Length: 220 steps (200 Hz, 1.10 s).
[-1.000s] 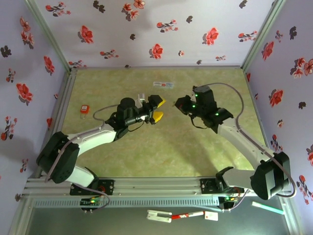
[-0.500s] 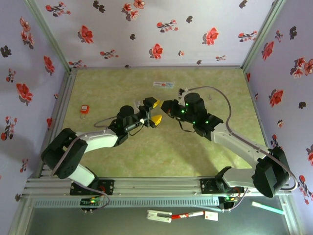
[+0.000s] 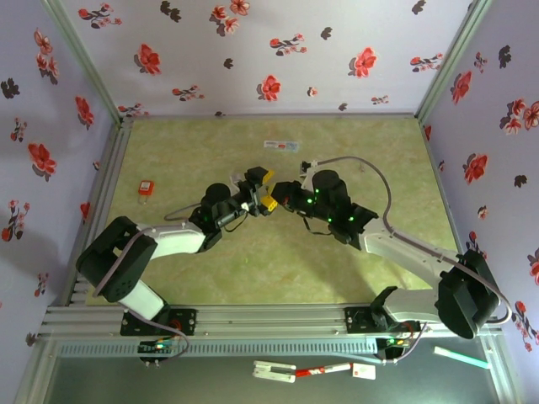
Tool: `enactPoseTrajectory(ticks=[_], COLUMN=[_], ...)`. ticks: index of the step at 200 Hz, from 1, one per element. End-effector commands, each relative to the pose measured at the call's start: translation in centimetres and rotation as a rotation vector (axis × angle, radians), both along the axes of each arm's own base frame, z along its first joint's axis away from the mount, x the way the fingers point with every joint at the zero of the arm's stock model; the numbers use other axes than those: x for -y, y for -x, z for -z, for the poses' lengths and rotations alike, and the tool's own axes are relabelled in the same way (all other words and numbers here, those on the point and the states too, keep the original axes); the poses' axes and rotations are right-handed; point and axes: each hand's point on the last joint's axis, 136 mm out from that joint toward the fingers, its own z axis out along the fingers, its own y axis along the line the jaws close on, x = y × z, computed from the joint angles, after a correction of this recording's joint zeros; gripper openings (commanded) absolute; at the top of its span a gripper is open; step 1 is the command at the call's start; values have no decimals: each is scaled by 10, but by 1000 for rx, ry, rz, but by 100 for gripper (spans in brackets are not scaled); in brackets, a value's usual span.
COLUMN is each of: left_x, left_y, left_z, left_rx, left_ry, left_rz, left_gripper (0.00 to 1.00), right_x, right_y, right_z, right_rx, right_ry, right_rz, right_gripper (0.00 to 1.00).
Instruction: Unlock with the key
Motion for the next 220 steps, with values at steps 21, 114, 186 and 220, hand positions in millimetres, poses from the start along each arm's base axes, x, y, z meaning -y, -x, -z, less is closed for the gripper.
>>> enactPoseTrajectory(ticks=[21,114,186,220], left_x=[-10,-21,-45,-80], left_y=[-1,-6,-3,9], left_z=[-18,-20,4,13], left_rx=[58,85,76,170], left_ry=[2,-51,-187,-512], left_rz=[-13,-26,-41,5], left_gripper=[71,51,55,72], right_x=[0,9,73,89], right_y=[9,15,3,21], right_z=[-10,-12,58,106], right_rx=[48,65,-153,-282], right_ry=[-22,-9,355,695], right_rz=[-32,-27,148,57], right_gripper=[0,0,25,58])
